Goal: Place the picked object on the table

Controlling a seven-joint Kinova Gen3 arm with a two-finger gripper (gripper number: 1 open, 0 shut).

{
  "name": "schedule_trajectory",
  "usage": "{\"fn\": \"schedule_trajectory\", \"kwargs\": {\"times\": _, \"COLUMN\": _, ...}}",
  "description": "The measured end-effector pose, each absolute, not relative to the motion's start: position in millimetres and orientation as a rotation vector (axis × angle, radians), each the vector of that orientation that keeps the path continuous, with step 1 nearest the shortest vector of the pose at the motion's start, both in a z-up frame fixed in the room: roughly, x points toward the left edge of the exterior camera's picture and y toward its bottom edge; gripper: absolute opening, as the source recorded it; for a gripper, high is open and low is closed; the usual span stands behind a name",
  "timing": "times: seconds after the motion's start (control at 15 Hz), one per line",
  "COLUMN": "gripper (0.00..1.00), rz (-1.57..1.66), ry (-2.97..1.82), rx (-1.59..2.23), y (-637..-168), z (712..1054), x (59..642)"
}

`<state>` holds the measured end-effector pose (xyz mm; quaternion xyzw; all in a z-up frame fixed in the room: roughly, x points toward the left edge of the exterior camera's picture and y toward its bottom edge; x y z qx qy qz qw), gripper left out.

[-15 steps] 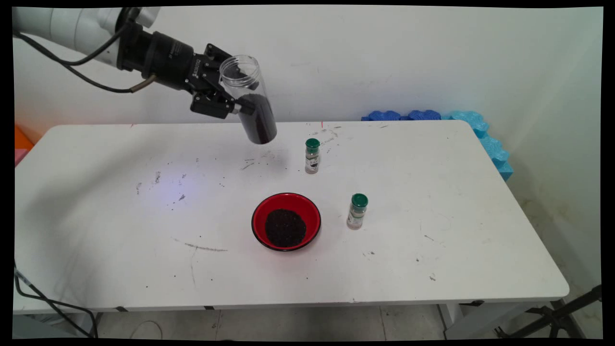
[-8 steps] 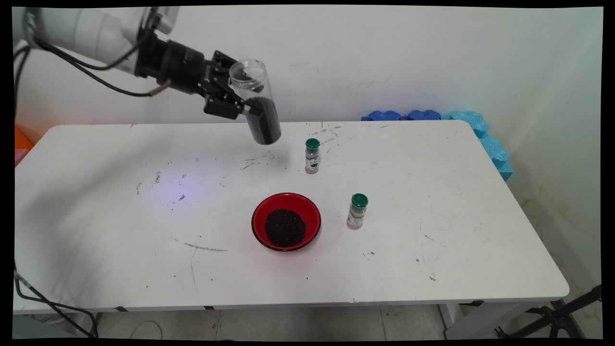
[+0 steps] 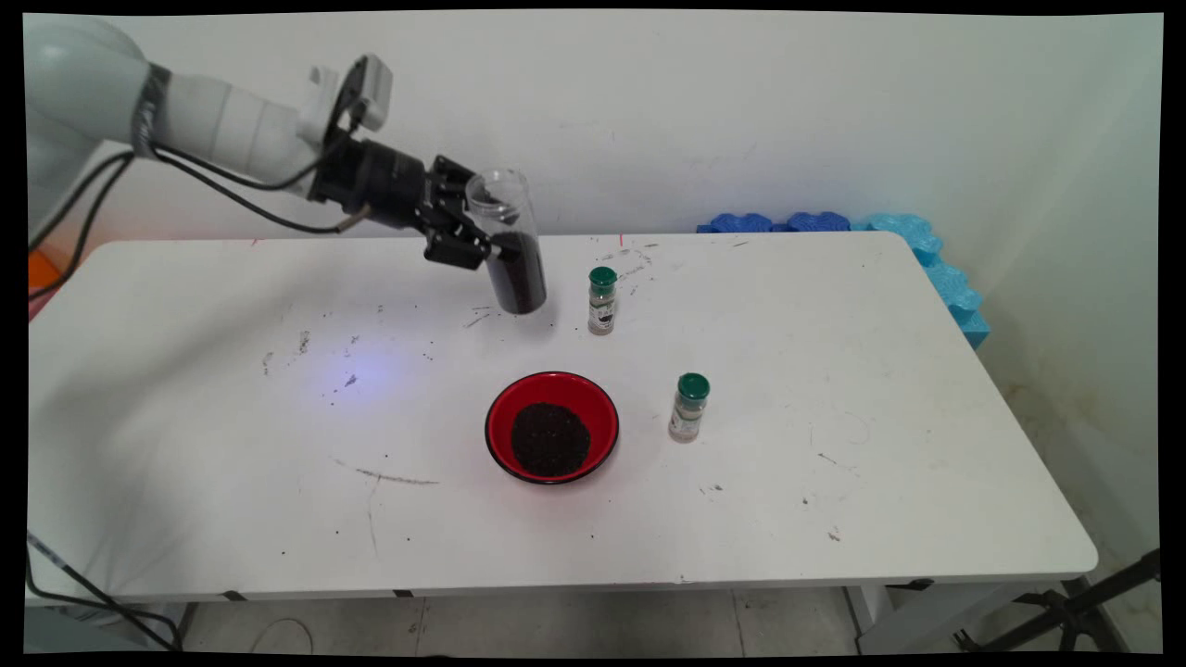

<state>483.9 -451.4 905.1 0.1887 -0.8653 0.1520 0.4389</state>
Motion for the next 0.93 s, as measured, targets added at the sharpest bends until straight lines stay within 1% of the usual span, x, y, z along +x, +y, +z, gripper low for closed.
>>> {"fn": "schedule_trajectory", "kwargs": {"times": 0.4, "gripper": 0.0, "rz": 0.329, "ry": -2.151, "rx": 0.546, "y": -460, "z": 860, "x": 485}}
{"fn": "schedule_trajectory", "kwargs": {"times": 0.93, "gripper": 0.0, "rz": 0.28, "ry": -2.142, "rx": 0.608, "y": -466, "z": 829, "x": 485}}
